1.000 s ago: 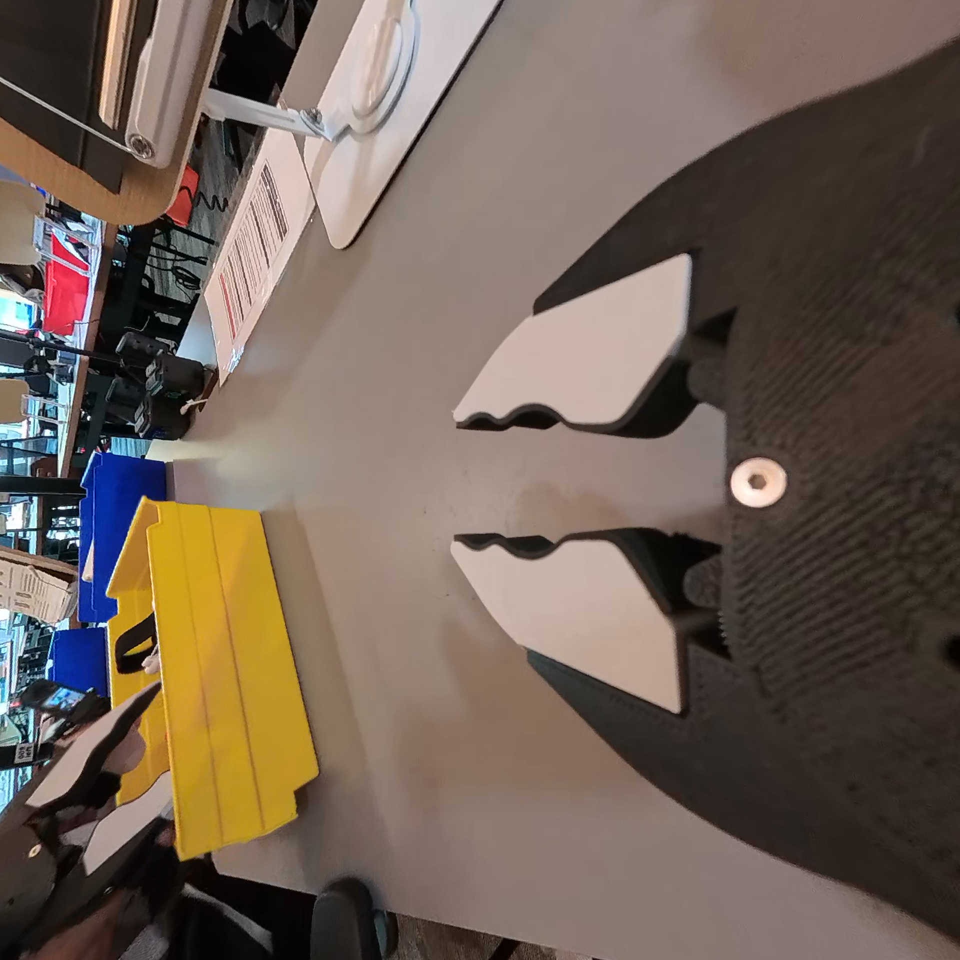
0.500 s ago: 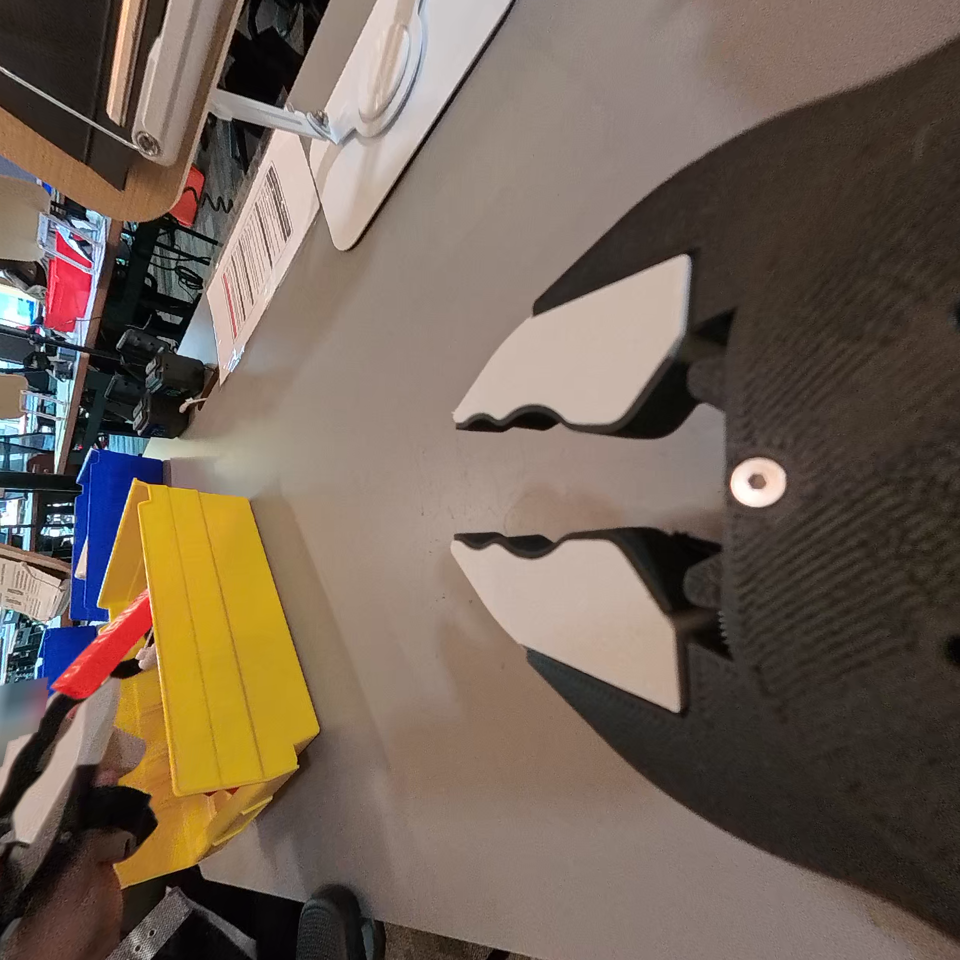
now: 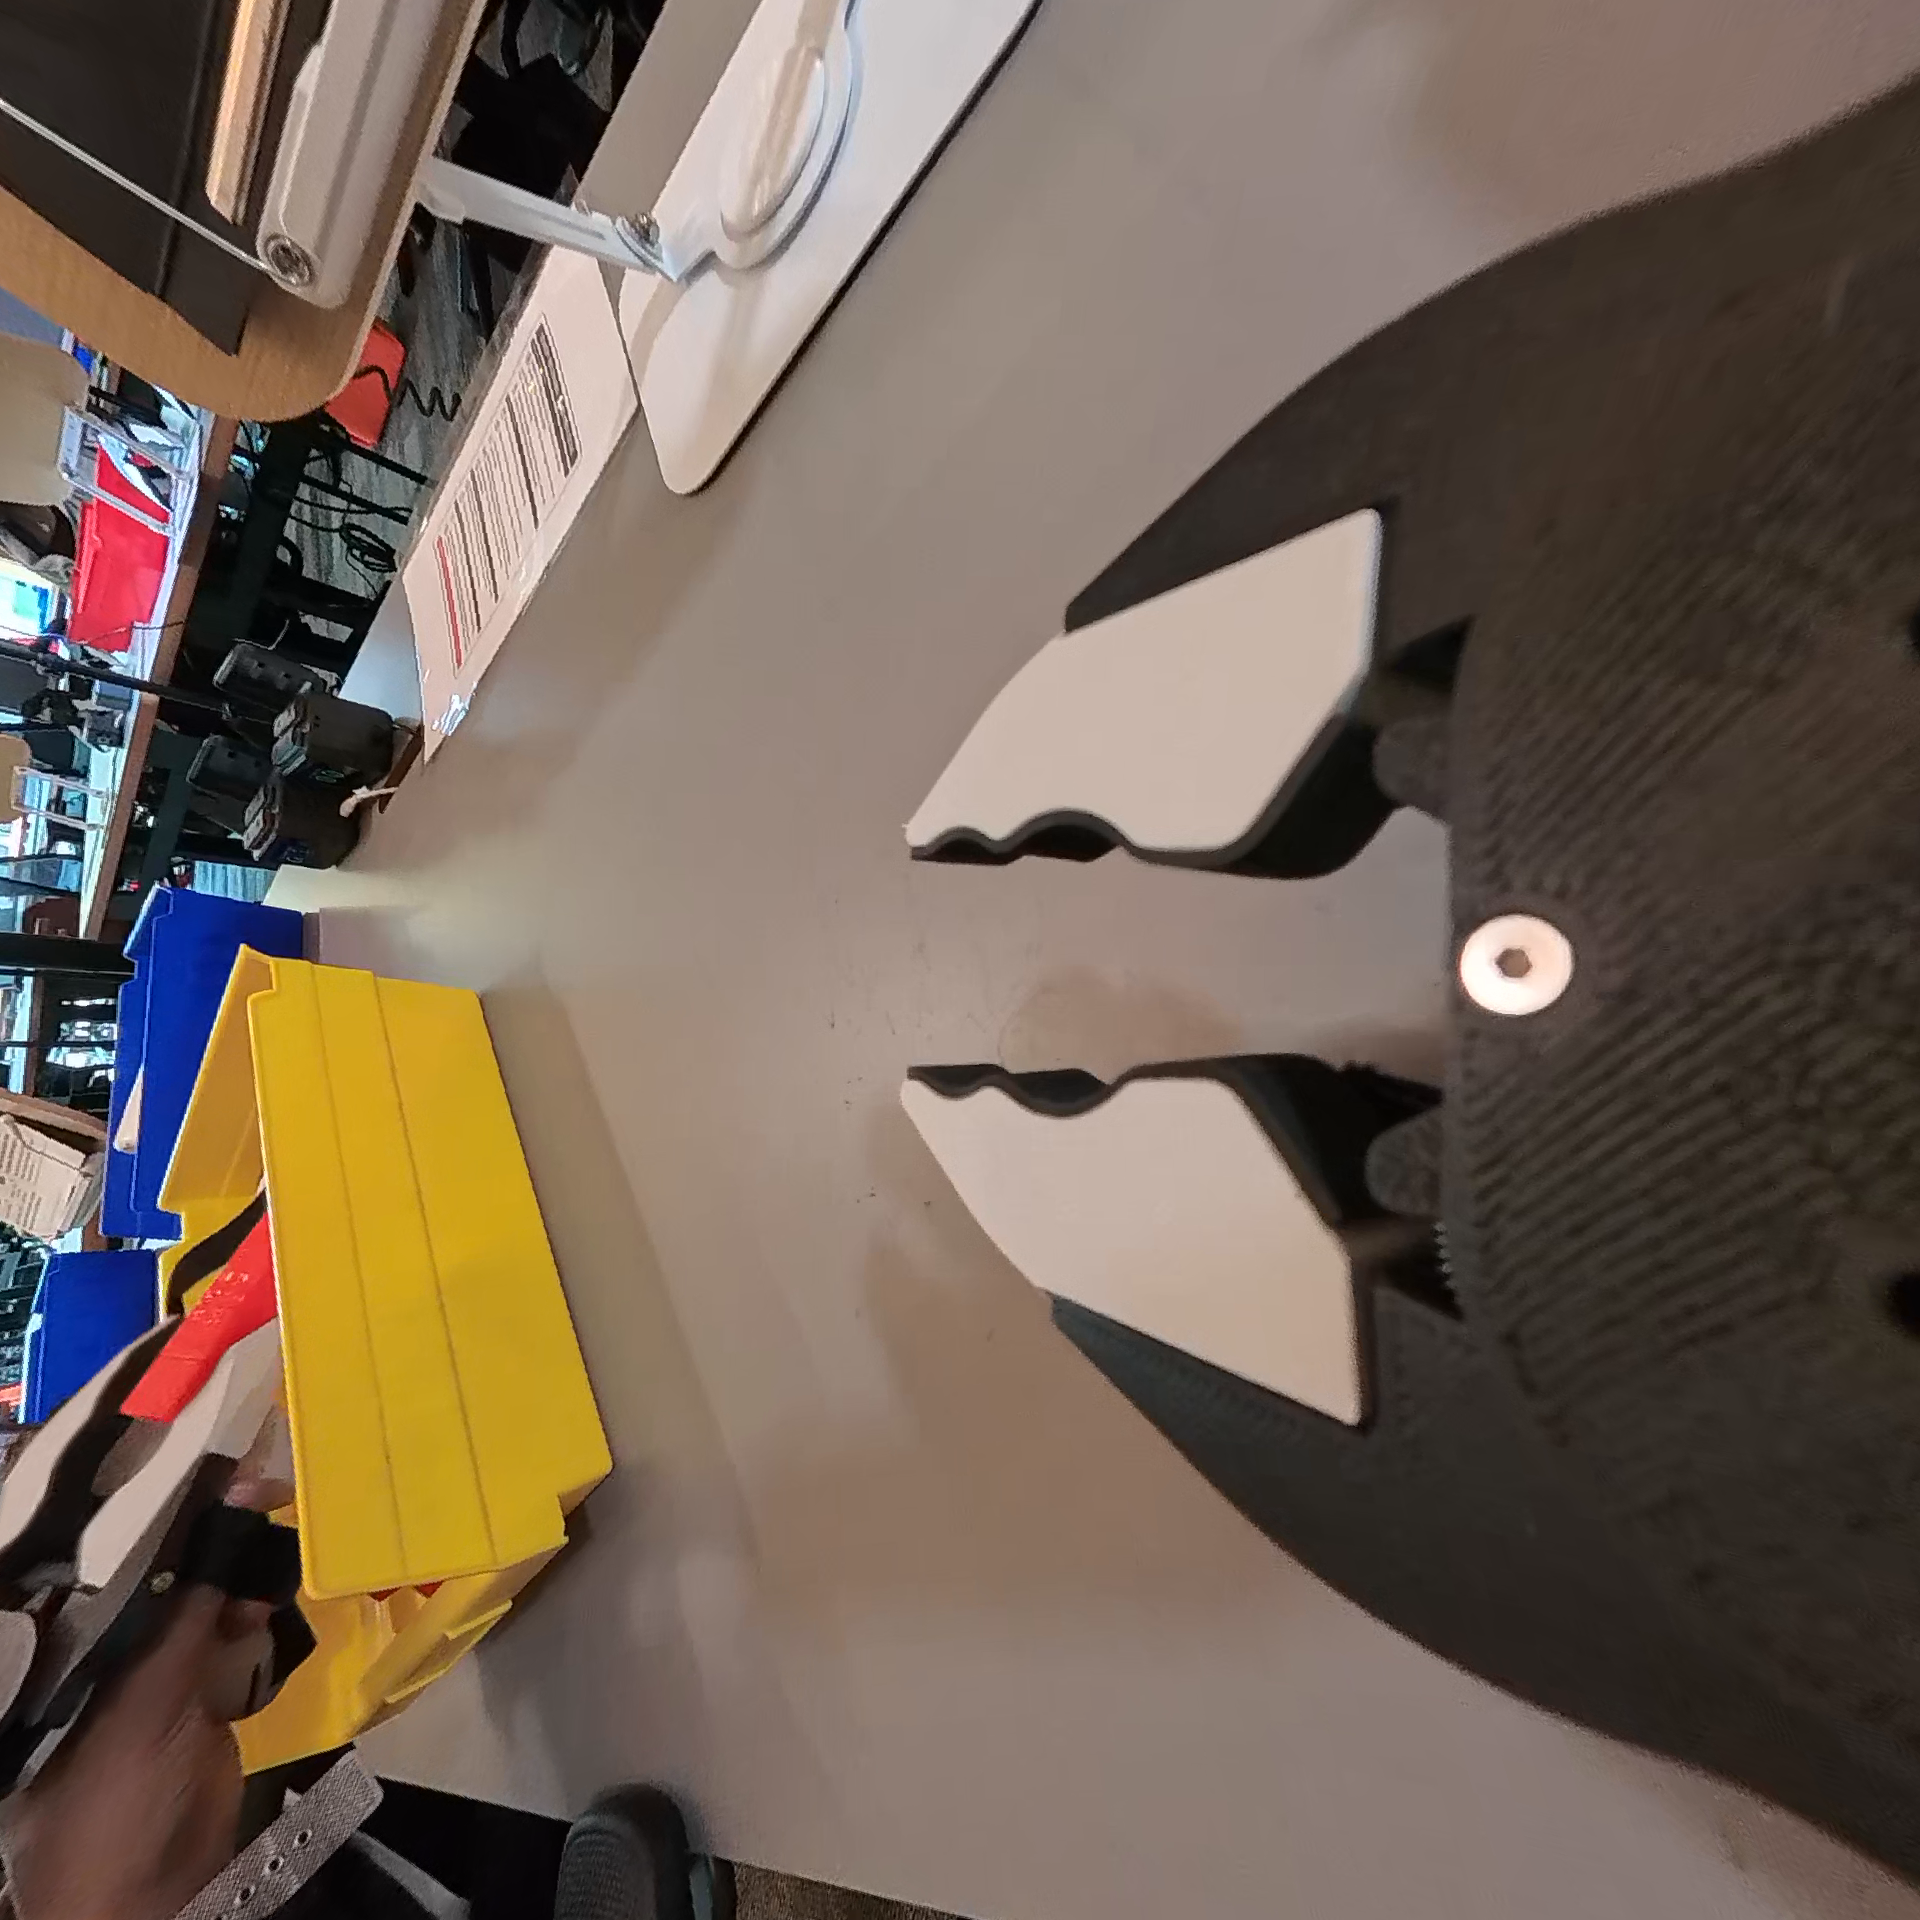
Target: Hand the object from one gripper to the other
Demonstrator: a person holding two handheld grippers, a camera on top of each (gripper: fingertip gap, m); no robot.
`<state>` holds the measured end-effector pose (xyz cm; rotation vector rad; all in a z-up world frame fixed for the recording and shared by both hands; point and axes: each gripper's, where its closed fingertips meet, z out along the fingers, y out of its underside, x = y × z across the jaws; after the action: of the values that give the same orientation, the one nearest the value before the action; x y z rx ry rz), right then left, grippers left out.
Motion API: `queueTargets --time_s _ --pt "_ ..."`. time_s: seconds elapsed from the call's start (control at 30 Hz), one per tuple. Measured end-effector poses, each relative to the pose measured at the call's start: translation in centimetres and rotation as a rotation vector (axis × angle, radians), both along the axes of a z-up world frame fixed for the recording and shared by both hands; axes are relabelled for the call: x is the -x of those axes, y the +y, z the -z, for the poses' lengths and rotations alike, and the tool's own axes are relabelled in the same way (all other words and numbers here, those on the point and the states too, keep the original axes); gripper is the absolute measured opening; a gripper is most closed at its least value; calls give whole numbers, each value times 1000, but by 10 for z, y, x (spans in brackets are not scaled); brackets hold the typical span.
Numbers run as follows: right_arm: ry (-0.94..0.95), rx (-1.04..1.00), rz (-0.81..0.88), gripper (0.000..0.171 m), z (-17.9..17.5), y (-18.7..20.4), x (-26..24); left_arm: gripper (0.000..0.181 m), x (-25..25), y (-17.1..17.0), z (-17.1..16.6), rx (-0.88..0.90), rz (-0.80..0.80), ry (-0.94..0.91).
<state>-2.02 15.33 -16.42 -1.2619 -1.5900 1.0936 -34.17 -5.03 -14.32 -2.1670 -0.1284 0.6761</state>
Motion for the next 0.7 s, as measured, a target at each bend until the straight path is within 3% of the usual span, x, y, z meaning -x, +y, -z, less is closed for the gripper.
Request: queueTargets --time_s 0.2,0.37,0.43,0.7 --pt "-3 -7 -4 37 1 -1 0 49 -6 12 8 45 7 37" --pt "-6 -16 -11 37 1 -3 0 24 -12 20 11 53 27 60" --pt "-7 -21 -13 37 2 -4 0 24 -11 19 11 65 22 53" --pt "-4 -20 -14 37 1 -4 0 23 8 -8 -48 -153 -77 59"
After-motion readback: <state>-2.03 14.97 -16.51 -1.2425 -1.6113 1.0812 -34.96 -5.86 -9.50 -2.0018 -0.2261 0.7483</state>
